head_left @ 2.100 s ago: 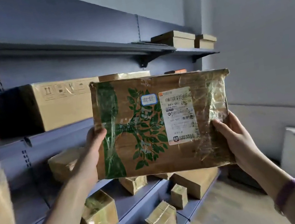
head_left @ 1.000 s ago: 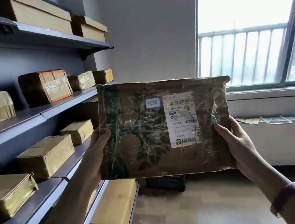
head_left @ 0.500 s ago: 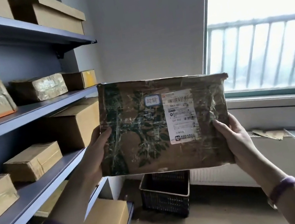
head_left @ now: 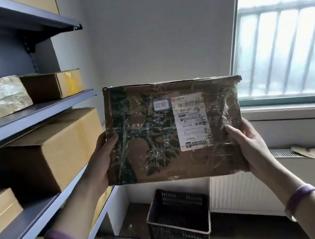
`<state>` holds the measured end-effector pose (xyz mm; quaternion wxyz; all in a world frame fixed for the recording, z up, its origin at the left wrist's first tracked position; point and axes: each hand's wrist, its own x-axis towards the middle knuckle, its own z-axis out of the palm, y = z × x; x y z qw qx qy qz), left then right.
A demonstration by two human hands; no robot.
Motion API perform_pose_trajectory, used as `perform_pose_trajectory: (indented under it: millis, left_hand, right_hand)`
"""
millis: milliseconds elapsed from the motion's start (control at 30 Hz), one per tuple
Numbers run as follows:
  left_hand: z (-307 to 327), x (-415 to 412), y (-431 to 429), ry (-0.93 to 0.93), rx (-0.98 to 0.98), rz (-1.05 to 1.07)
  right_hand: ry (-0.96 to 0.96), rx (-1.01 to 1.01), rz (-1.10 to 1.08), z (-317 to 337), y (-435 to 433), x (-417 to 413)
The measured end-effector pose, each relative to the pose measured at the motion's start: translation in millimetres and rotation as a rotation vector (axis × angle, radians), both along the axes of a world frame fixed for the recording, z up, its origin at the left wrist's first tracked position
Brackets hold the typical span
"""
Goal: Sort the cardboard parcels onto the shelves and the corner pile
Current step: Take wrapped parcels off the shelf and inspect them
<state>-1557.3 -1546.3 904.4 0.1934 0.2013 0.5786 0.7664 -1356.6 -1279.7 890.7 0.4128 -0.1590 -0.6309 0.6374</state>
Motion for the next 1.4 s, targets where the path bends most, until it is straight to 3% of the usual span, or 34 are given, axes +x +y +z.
perform_pose_trajectory:
  millis: [333, 733, 967, 1133, 1400]
  left_hand:
    - [-7, -187, 112, -0.008, -0.045, -0.058]
    - [-56, -301, 205, -0.092, -0.101, -0.06]
    - [-112, -352, 266, -0.14, -0.223, -0.012]
    - [-175, -390, 327, -0.186, -0.424, 0.119]
    - [-277, -421, 386, -0.335, -0.685, 0.142]
  right_hand:
    - [-0.051, 0.01, -0.112, -6, 88, -163]
    - [-0.188, 0.007, -0.152, -47, 180, -273]
    - [-0.249, -0.071, -0.098, -118, 251, -333]
    - [-0.358, -0.152, -0.048, -194, 310, -383]
    - [-0.544, -0.292, -0.006, -310, 366, -428]
